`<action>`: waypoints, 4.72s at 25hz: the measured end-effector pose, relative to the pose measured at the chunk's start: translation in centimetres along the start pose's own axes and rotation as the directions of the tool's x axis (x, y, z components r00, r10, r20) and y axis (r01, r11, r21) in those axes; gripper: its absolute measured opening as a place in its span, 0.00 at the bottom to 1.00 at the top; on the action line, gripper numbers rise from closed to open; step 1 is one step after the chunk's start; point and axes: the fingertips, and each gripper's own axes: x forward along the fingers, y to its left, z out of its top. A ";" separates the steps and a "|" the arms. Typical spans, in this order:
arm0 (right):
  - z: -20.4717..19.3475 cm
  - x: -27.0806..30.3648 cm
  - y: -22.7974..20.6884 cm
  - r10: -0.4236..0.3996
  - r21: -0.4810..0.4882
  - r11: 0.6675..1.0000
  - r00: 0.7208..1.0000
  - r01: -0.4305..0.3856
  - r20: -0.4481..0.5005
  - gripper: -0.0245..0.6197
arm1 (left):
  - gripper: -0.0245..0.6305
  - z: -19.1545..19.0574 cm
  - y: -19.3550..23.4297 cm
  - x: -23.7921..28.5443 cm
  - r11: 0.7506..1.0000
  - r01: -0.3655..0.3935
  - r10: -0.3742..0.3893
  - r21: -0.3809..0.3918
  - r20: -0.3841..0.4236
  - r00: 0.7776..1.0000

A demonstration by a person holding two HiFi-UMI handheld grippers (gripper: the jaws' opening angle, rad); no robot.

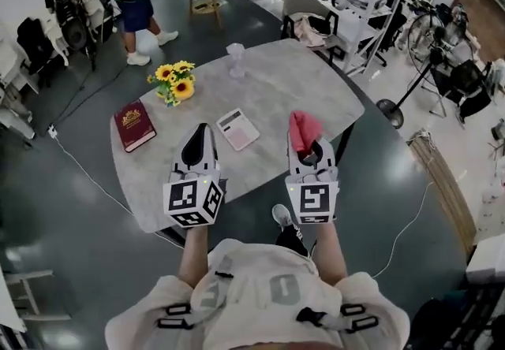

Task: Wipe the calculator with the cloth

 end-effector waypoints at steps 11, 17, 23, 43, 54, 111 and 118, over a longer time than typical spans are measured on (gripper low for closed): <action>-0.2 9.8 0.8 0.386 0.025 0.921 0.921 -0.388 0.061 0.13 | 0.07 1.4 2.5 2.0 0.940 -0.342 0.342 -0.001 0.033 0.939; -1.5 13.6 -0.9 0.484 0.025 0.872 0.870 -0.488 0.094 0.13 | 0.07 0.3 2.1 4.4 0.882 -0.470 0.471 -0.023 0.030 0.882; -2.7 15.6 -2.8 0.537 0.050 0.835 0.831 -0.548 0.146 0.13 | 0.07 -0.2 0.5 5.9 0.838 -0.546 0.544 0.023 0.055 0.837; -3.0 18.2 -3.5 0.599 0.060 0.775 0.762 -0.629 0.246 0.13 | 0.07 -0.1 -1.1 8.0 0.789 -0.613 0.595 0.040 0.198 0.779; -2.8 20.3 -3.9 0.538 0.113 0.810 0.807 -0.575 0.244 0.13 | 0.07 1.6 1.8 10.5 0.816 -0.577 0.557 0.026 0.230 0.798; -12.9 19.6 -1.7 0.620 0.144 0.777 0.785 -0.613 -0.002 0.13 | 0.76 -32.6 10.6 9.5 0.747 -0.661 0.562 0.067 -0.594 0.575; -14.3 19.7 -0.8 0.630 0.149 0.772 0.775 -0.618 -0.047 0.13 | 0.76 -36.8 11.2 8.5 0.763 -0.634 0.519 0.125 -0.702 0.487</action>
